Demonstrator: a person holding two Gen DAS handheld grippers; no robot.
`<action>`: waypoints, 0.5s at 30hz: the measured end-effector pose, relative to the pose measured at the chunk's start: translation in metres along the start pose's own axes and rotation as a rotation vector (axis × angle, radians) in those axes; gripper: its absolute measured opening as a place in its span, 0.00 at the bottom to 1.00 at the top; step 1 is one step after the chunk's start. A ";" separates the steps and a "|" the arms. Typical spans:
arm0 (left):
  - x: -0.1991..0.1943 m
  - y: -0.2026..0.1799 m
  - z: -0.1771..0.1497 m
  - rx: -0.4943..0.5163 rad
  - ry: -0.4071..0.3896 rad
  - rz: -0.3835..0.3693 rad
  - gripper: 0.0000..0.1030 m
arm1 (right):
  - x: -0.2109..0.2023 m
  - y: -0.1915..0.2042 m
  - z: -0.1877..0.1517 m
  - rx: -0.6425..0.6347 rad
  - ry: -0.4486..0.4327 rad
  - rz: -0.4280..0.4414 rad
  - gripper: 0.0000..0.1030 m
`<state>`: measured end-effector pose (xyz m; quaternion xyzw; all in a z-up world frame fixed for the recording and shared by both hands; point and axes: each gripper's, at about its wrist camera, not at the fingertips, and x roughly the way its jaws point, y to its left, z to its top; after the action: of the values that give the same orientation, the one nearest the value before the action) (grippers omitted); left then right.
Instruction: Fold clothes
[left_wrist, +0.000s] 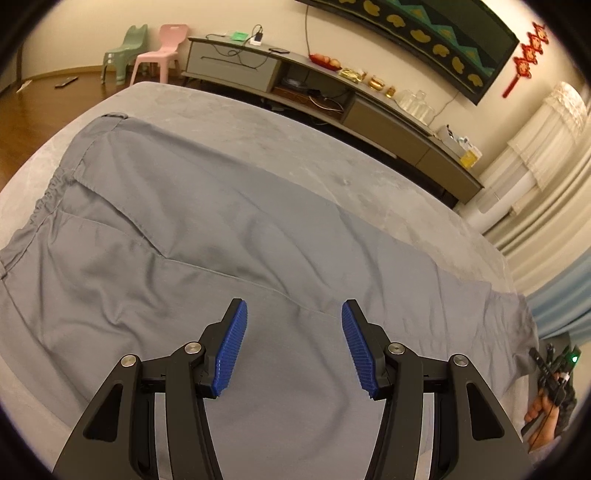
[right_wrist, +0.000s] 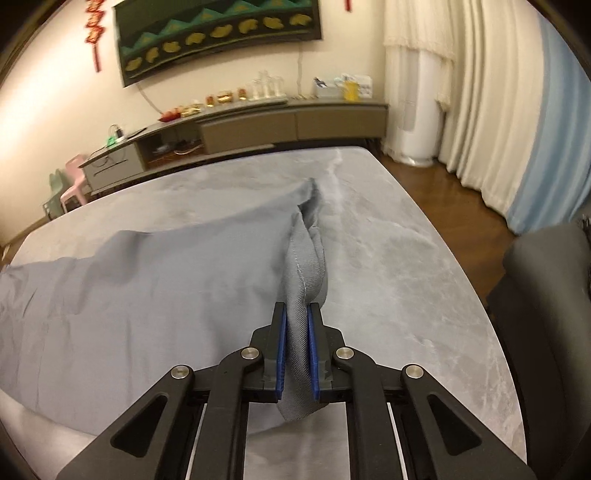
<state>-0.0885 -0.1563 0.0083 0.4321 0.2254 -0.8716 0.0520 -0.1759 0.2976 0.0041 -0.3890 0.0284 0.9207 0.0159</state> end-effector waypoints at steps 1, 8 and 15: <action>0.001 -0.002 -0.001 0.003 0.001 -0.002 0.55 | -0.003 0.010 0.001 -0.024 -0.011 0.003 0.11; 0.014 -0.014 -0.011 0.042 0.030 0.007 0.55 | -0.022 0.120 -0.022 -0.293 -0.025 0.049 0.11; 0.018 -0.077 -0.027 0.130 0.058 -0.209 0.55 | -0.013 0.186 -0.050 -0.426 0.019 0.063 0.11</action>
<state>-0.1019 -0.0736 0.0070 0.4339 0.2137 -0.8722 -0.0737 -0.1405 0.1090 -0.0141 -0.3913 -0.1547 0.9021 -0.0959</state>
